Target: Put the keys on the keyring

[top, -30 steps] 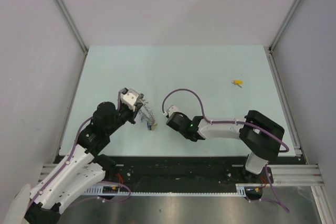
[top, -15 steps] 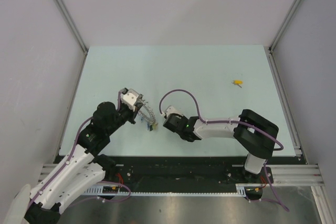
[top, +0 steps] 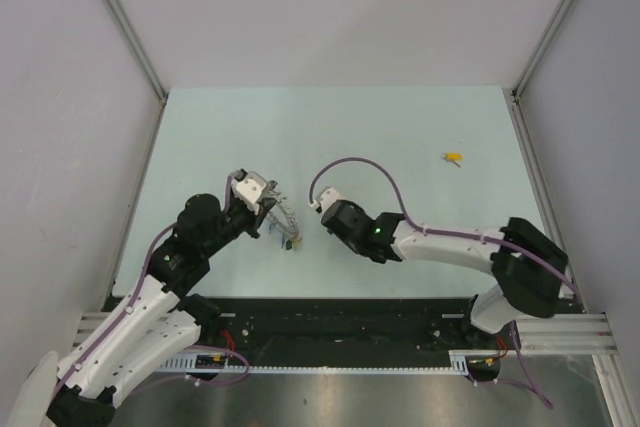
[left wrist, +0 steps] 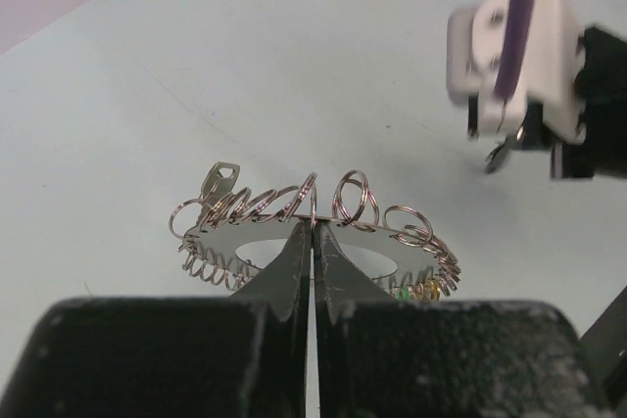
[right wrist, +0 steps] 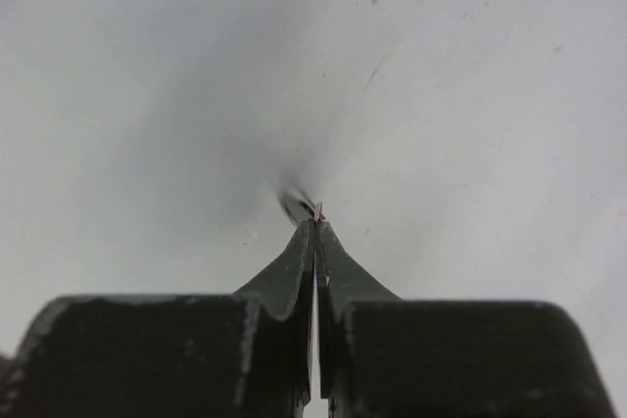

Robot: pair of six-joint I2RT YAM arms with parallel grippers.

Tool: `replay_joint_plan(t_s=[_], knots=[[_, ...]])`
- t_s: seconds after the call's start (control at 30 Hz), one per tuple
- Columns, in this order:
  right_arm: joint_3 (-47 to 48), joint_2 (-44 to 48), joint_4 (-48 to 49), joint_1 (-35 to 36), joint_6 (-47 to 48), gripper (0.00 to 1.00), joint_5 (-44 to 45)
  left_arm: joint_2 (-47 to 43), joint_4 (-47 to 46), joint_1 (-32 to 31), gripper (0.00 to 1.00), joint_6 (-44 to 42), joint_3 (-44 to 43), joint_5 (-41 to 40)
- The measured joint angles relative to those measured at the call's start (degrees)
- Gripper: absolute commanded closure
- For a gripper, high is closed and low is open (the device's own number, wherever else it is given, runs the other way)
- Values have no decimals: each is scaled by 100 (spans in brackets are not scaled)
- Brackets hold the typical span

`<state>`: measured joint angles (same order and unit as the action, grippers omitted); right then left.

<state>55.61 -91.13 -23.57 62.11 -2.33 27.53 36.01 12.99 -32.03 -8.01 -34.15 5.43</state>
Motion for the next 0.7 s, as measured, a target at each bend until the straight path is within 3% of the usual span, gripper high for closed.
replay_joint_plan(t_s=[0.17, 0.4, 0.7], knots=[[-7, 1152, 120, -428, 428, 100, -885, 136, -81, 9, 100, -173, -2, 643], [-162, 2715, 522, -1445, 968, 100, -3053, 662, -20, 9, 100, -516, -201, 1843], [-236, 3383, 649, -2439, 1360, 100, -5563, 1298, -85, 9, 99, -981, -837, 3246]])
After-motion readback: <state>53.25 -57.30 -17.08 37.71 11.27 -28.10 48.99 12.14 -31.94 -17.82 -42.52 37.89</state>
